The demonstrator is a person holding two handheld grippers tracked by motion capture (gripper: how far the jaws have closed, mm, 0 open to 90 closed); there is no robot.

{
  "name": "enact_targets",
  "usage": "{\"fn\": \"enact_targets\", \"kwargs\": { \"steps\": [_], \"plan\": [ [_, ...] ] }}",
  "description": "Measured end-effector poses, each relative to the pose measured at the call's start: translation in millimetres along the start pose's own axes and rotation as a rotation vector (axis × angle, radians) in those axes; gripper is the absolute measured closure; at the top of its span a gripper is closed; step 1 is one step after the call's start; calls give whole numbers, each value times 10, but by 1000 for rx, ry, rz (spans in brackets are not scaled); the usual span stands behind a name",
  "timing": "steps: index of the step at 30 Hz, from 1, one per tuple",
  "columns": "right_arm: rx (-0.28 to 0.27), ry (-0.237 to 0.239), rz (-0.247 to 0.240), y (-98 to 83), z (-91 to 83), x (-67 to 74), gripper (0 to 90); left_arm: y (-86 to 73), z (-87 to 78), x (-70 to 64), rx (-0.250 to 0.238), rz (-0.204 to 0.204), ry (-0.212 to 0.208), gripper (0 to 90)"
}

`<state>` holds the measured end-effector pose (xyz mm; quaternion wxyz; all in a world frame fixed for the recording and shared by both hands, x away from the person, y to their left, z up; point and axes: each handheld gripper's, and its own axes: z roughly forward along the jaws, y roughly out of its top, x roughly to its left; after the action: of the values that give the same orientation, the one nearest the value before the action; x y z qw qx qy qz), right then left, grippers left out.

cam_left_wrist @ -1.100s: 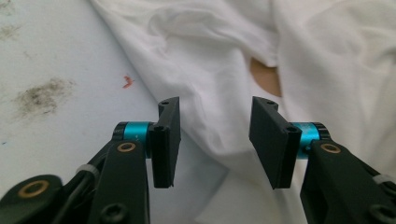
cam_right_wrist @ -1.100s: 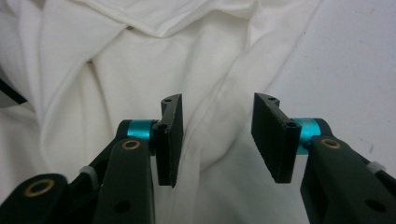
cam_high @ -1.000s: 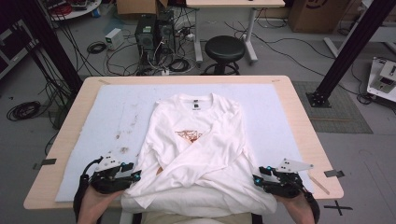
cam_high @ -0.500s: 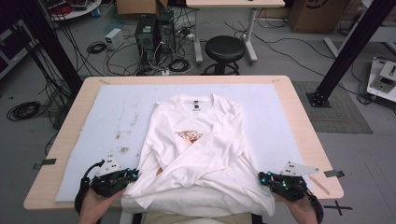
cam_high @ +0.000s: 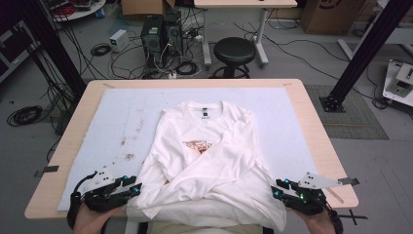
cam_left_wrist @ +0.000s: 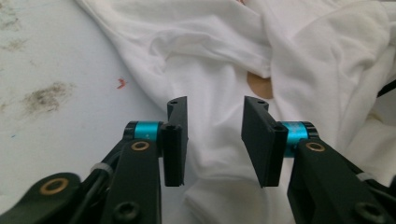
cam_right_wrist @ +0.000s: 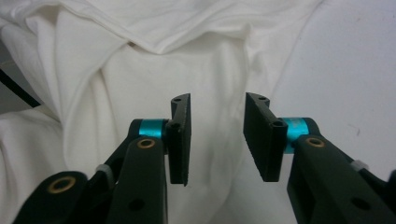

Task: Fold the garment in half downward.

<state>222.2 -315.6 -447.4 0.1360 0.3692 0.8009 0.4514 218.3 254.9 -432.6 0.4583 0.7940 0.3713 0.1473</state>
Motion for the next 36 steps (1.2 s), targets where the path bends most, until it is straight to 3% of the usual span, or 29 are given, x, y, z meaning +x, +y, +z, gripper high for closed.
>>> {"fn": "enact_targets", "kwargs": {
  "steps": [5, 9, 12, 13, 15, 18, 19, 22, 23, 26, 30, 32, 34, 36],
  "plan": [
    [-4, 43, -31, 79, 18, 157, 576, 34, 23, -141, 19, 68, -61, 547],
    [51, 52, -110, 92, 163, 305, 563, 38, 166, -212, 99, 107, -58, 497],
    [77, 55, -118, 71, 244, 331, 563, 36, 230, -232, 115, 112, -63, 484],
    [83, 56, -127, 58, 275, 341, 564, 41, 243, -263, 97, 124, -76, 484],
    [63, 48, -128, 40, 268, 385, 563, 45, 236, -294, 57, 131, -101, 484],
    [25, 74, -115, 47, 241, 389, 551, 55, 273, -313, 49, 139, -125, 480],
    [20, 121, -95, 53, 256, 393, 536, 56, 309, -319, 66, 144, -127, 468],
    [69, 132, -107, 36, 359, 400, 523, 50, 424, -338, 115, 165, -123, 461],
    [48, 130, -116, 26, 369, 410, 541, 51, 440, -336, 115, 168, -127, 462],
    [48, 142, -126, 22, 368, 419, 637, 48, 445, -333, 109, 182, -151, 507],
    [37, 149, -158, 4, 374, 466, 796, 7, 430, -362, 73, 227, -164, 738],
    [33, 146, -163, 0, 368, 470, 847, 1, 429, -354, 68, 217, -173, 816],
    [34, 152, -172, 3, 349, 460, 878, -24, 412, -317, 51, 171, -204, 836],
    [46, 162, -164, 8, 318, 447, 883, -35, 391, -314, 48, 168, -218, 841]
  ]
}}
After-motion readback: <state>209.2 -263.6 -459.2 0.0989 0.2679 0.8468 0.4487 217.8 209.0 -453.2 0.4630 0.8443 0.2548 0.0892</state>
